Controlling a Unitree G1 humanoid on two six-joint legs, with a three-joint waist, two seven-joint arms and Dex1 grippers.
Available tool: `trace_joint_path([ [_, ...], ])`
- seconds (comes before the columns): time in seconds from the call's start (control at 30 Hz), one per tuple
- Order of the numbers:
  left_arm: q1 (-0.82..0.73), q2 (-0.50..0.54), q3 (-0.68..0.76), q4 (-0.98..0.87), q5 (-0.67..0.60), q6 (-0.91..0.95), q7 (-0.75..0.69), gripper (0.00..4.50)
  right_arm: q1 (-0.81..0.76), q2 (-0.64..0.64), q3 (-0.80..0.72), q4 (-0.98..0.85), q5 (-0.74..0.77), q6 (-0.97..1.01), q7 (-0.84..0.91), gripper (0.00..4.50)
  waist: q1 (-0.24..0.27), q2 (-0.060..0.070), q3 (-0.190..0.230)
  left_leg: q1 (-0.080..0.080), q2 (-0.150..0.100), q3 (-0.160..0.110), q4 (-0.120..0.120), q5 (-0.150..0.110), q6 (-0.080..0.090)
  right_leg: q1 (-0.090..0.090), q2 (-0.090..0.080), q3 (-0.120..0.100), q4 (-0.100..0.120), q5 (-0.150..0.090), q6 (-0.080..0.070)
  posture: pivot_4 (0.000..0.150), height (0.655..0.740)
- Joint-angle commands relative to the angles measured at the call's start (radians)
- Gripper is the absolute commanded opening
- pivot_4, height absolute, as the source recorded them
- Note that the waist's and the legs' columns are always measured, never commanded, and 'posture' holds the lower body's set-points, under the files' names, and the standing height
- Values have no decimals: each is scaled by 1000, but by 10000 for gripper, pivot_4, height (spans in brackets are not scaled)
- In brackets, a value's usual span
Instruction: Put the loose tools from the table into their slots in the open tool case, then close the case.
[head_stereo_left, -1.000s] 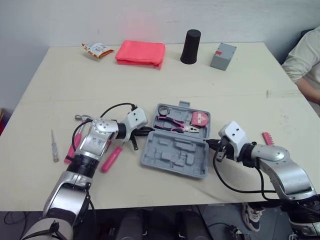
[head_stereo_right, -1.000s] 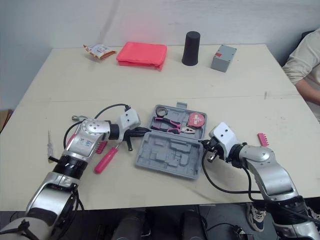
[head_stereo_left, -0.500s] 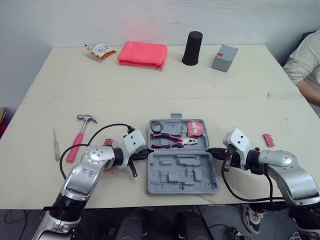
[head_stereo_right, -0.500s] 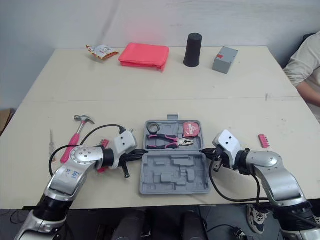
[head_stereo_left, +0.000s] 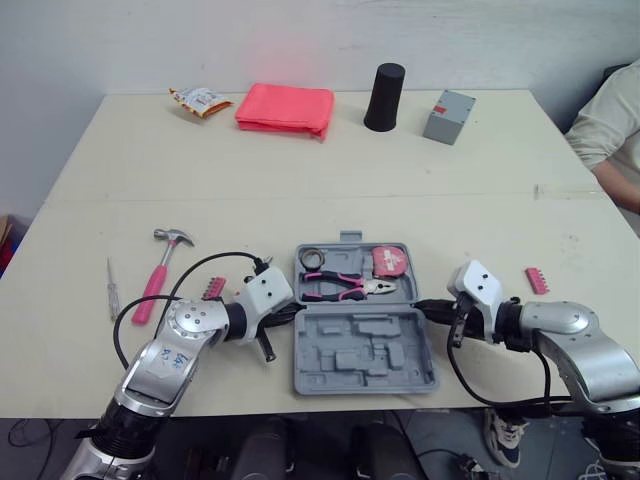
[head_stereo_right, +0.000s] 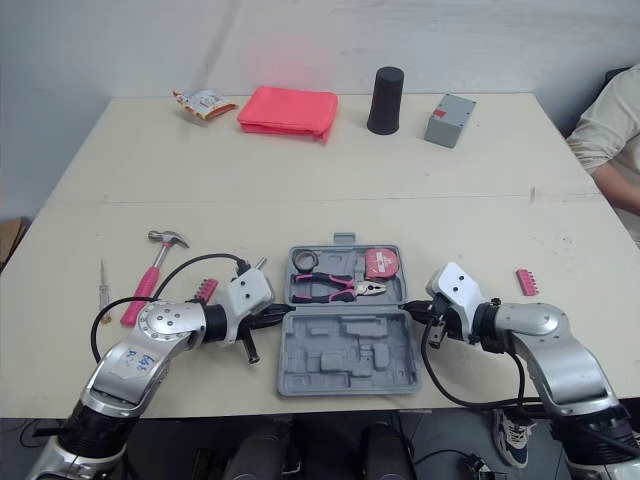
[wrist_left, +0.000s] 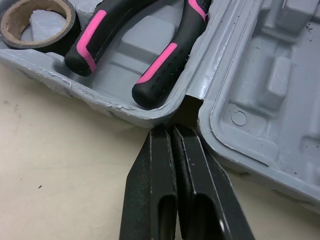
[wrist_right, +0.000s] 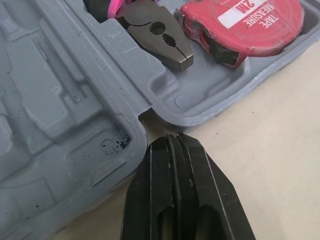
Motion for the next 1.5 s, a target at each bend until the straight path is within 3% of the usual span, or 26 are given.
trace_joint_path([
  [0.03, 18, 4, -18, 13, -10, -1, 10, 865, -11, -5, 0, -22, 13, -33, 19, 100, 0, 0, 0, 0, 0, 0, 0, 0, 0, 0, 0, 0, 0, 0, 0, 1500, 7361],
  [0.33, 11, 34, 20, 62, -40, -33, 5, 865, -8, -51, -22, 9, -19, -50, 16, 100, 0, 0, 0, 0, 0, 0, 0, 0, 0, 0, 0, 0, -1, 0, 0, 1500, 7361],
  [0.5, 46, 75, 296, 4, -301, 54, -110, 865, 50, -153, -201, 10, 92, -16, 99, 100, -1, 0, 0, -1, 0, -1, -1, 0, 0, 0, 0, -1, -1, 0, 0, 1500, 7361],
  [0.67, 221, 153, 684, -116, -604, 194, -206, 865, 192, -242, -442, 78, 176, 10, 201, 100, -2, 0, 0, -1, 1, -2, -2, -1, 0, 2, 0, -3, -5, 0, 0, 1500, 7361],
  [0.7, 258, 162, 749, -128, -640, 216, -202, 6085, 216, -254, -482, 98, 186, 20, 214, 6569, -2, 0, 0, 0, 1, -3, -1, -1, 0, 3, 0, -3, -6, 0, 0, 1500, 7361],
  [0.8, 421, 183, 983, -114, -702, 236, -223, 18285, 287, -289, -592, 199, 175, -3, 254, 19694, -2, 0, 0, 0, 1, -3, -1, -2, 1, 4, 0, -3, -7, 0, 0, 1500, 7361],
  [0.97, 667, 215, 1259, 103, -599, 79, -254, 42075, 320, -358, -708, 417, 131, -79, 281, 44832, -3, 0, 0, 0, 2, -2, -2, -7, 3, 3, 0, -3, -9, -1, -2, 1500, 7361],
  [1.0, 681, 227, 1296, 158, -595, 59, -252, 44395, 323, -370, -721, 448, 128, -90, 293, 45000, -3, 0, 0, 0, 2, -2, -2, -8, 3, 3, 0, -2, -10, -1, -2, 1500, 7361],
  [1.23, 714, 345, 1404, 504, -486, -152, -225, 44395, 261, -470, -692, 745, 48, -248, 305, 45000, -5, 4, -1, 0, 4, -3, -3, -15, -2, -1, -1, -3, -16, -3, -9, 1500, 7361],
  [1.3, 717, 374, 1416, 545, -474, -176, -225, 44395, 233, -479, -676, 778, 41, -272, 305, 45000, -13, 4, -1, 0, 4, -2, -6, -16, -2, -1, -1, -2, -19, -7, -19, 1500, 7361],
  [1.37, 713, 388, 1415, 567, -476, -183, -224, 44395, 212, -479, -657, 797, 39, -288, 308, 45000, -24, 3, -1, 0, 3, 1, -10, -15, -2, 0, -2, -1, -19, -5, -16, 1500, 7361],
  [1.4, 717, 390, 1407, 573, -469, -203, -231, 44395, 203, -475, -650, 804, 36, -296, 306, 45000, -28, 3, -1, 0, 3, 1, -12, -15, -2, 0, -2, -2, -19, 1, -5, 1500, 7361],
  [1.5, 721, 389, 1390, 577, -462, -228, -236, 44395, 184, -468, -633, 820, 31, -319, 303, 45000, -40, 4, -1, 0, 4, 3, -18, -14, -5, -4, -2, -2, -19, 0, -6, 1500, 7361],
])
